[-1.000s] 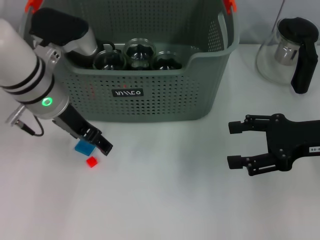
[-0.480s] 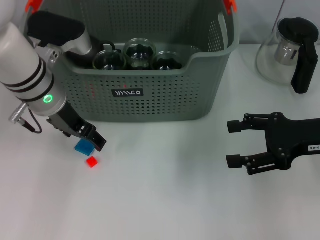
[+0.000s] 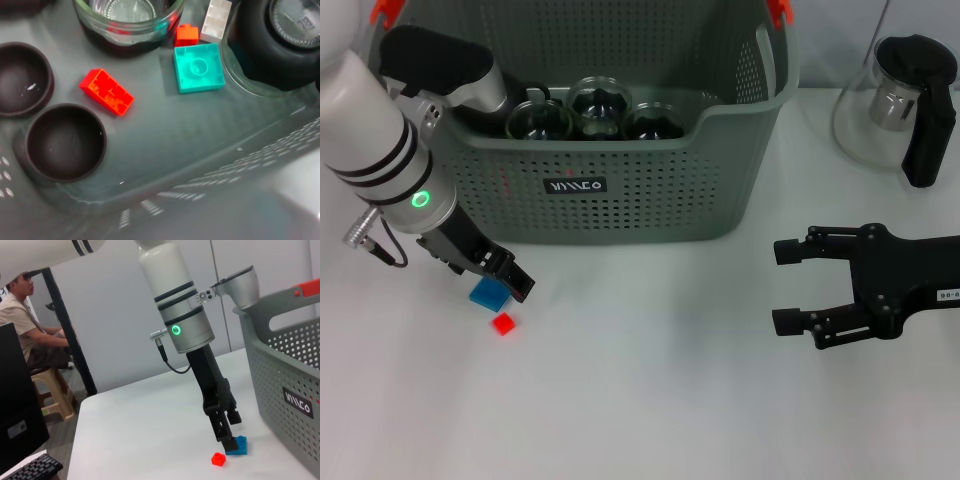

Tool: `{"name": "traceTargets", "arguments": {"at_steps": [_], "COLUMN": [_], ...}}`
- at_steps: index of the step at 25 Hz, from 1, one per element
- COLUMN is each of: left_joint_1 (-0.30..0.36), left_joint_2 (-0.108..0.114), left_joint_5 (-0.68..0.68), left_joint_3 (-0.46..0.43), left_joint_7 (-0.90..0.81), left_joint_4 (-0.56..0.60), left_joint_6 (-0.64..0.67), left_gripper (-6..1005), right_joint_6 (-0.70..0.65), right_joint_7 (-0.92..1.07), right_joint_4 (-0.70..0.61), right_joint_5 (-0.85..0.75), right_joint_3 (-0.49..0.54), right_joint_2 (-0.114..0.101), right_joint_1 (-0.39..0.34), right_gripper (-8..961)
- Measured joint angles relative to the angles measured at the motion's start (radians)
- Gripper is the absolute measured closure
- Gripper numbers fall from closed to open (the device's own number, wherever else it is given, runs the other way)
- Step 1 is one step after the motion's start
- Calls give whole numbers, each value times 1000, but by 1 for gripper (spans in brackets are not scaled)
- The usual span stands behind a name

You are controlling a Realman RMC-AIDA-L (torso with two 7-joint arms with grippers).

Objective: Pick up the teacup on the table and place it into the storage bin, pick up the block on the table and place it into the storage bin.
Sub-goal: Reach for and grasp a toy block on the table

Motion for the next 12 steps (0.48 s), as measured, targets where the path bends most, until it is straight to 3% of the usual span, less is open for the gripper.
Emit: {"name": "traceTargets", "arguments": {"at_steps": [12], "left_joint_1": [0], "left_joint_2": [-3], "left_joint_5": [0], "left_joint_3": [8], "left_joint_7": [-2], "left_joint_4": [-11], "left_joint_6": [-19], "left_gripper": [60], "right_joint_6": [-4], "right_joint_7": [-4], "right_joint_4": [2], "right_joint_5": [2], "right_joint_3": [-3], "right_joint_2": [0], "right_joint_1": [-7], "right_gripper": [9]}}
